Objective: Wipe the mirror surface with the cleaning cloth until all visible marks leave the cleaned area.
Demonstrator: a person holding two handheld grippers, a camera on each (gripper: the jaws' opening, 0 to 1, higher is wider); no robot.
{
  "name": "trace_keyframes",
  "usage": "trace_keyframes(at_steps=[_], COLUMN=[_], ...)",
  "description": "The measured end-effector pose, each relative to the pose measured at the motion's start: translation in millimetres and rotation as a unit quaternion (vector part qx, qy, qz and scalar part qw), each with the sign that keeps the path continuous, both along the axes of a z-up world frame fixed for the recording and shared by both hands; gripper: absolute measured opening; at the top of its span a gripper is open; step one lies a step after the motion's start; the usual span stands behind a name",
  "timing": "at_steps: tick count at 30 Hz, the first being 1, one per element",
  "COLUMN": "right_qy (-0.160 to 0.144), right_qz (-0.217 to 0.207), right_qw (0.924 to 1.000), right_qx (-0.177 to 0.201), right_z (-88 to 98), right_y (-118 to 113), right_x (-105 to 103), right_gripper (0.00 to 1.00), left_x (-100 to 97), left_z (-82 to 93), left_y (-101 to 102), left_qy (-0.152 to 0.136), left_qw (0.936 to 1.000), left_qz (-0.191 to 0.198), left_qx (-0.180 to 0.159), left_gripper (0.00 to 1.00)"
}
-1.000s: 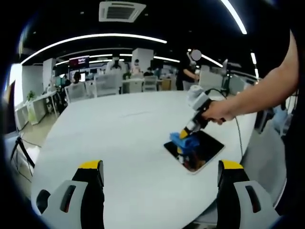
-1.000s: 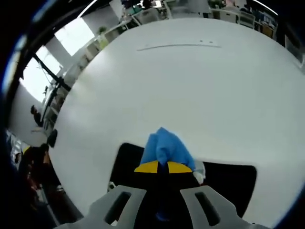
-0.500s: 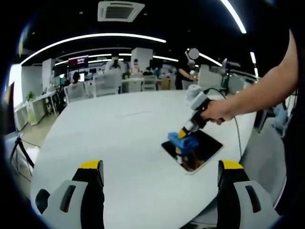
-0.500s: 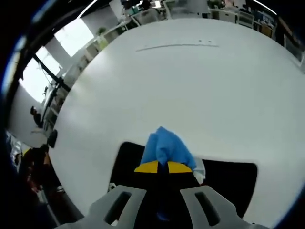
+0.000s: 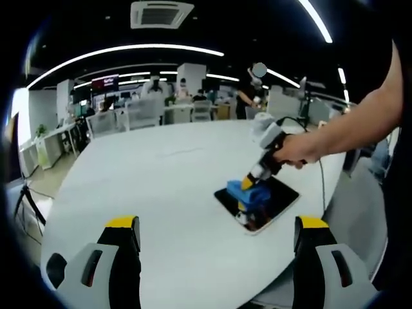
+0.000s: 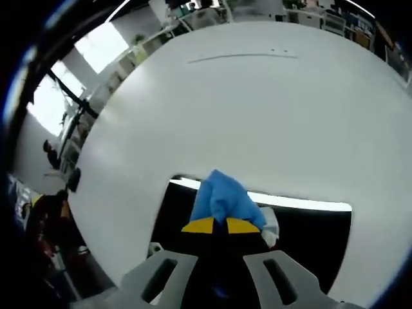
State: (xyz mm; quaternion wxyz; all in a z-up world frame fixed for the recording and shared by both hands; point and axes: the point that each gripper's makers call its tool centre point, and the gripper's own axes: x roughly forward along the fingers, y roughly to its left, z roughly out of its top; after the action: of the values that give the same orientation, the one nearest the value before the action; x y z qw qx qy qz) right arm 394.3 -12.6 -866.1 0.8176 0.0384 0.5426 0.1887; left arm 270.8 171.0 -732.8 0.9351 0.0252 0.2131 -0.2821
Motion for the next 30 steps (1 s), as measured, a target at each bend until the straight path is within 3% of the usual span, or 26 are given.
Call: trace_keyframes(at_steps=[8,18,30], right_qy=[0.010,0.020,0.032], right_qz=[0.002,0.018,0.011], right_qw=[0.9999,0.9995,0.9991], right_qx=[0.011,0.016,0.025], right_z=[-1.5,-1.4,-3.7], right_y=[4.3,5.8,6.9], right_x=[-15.3,-35.8,-40.7], right_gripper=[0.00,0.00,0.00], left_x=[-1.7,-7.7,-3.7], left_z=[5.6,-1.6,1.4], left_y=[-7.8,-14.2,-10.0], left_qy=[-0.010,-0.010,-0.014], left_qw=[0.9999,0.9997,0.9995], left_qz=[0.008,0.023,0.028], left_qx=[0.003,0.003,0.005], left_gripper=[1.00,1.00,1.00])
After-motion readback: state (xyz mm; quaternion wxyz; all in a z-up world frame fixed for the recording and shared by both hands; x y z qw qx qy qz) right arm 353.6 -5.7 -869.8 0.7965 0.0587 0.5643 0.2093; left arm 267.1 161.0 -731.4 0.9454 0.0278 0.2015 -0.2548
